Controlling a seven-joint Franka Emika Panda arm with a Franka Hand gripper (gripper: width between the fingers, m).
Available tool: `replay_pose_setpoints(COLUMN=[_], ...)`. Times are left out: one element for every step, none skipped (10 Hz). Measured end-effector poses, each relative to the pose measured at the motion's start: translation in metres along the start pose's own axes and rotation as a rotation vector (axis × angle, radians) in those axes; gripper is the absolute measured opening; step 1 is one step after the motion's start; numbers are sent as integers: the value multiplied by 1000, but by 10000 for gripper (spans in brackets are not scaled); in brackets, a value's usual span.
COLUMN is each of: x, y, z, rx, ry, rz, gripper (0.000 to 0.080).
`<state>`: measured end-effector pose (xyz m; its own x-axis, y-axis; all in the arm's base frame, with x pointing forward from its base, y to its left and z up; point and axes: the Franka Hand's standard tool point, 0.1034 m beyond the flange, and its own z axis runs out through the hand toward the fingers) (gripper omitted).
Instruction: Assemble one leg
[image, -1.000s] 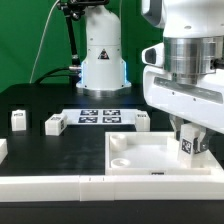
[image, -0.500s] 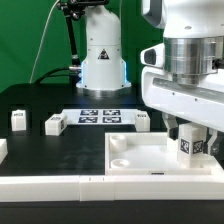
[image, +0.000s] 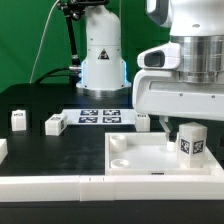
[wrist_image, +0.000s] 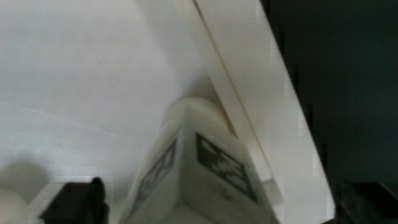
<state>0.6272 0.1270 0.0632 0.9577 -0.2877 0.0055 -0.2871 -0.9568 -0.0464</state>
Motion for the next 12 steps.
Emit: replay_pose_setpoints(x=[1,1,1,2,2,3,2,2,2,2,3,3], y=[1,2,1,1,1,1,1,1,1,1,2,2], z=[0,0,0,0,-1,-1,-1,0,0,0,0,0], rx=[-4,-5,-5,-7,-6,-7,-6,-6,-6,-6,-8,-7], ry=[2,2,2,7,9,9,8,8,8,7,7,7], rz=[-135,-230,-276,-382,-466,-534,-515,-514,-514,-514,-513,-509], gripper=[649,649,649,649,649,649,649,519,519,378,291,291])
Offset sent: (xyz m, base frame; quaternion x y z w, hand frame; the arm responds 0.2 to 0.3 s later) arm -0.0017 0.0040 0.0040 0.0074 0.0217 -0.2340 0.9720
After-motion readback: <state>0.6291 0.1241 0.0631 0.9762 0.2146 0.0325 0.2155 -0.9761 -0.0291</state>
